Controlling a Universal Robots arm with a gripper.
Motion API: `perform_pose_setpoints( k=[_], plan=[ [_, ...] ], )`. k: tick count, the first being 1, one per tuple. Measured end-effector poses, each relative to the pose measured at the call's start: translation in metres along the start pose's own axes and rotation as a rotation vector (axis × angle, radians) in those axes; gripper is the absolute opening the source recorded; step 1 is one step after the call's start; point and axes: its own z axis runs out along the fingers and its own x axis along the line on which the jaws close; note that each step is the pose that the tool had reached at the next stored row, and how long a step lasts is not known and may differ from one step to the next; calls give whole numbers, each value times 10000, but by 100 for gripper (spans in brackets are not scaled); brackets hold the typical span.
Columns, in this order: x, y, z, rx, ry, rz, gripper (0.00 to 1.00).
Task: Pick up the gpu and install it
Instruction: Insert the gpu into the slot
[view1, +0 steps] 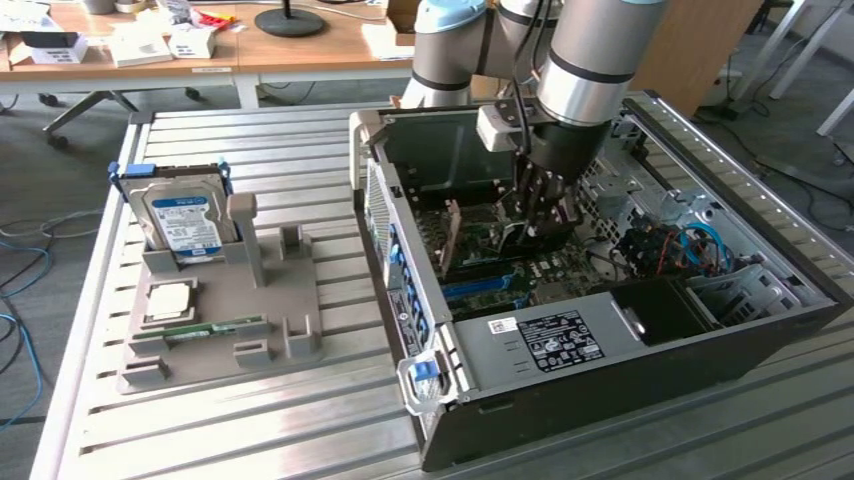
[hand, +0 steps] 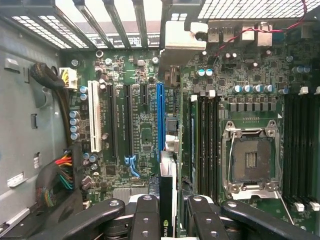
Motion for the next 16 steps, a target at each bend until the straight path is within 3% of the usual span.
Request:
perform_pose_setpoints(
  k=[9,16],
  plan=[
    [3,86,1,17,-3,0,26],
    [36,89,0,17,-4,0,26]
  ],
)
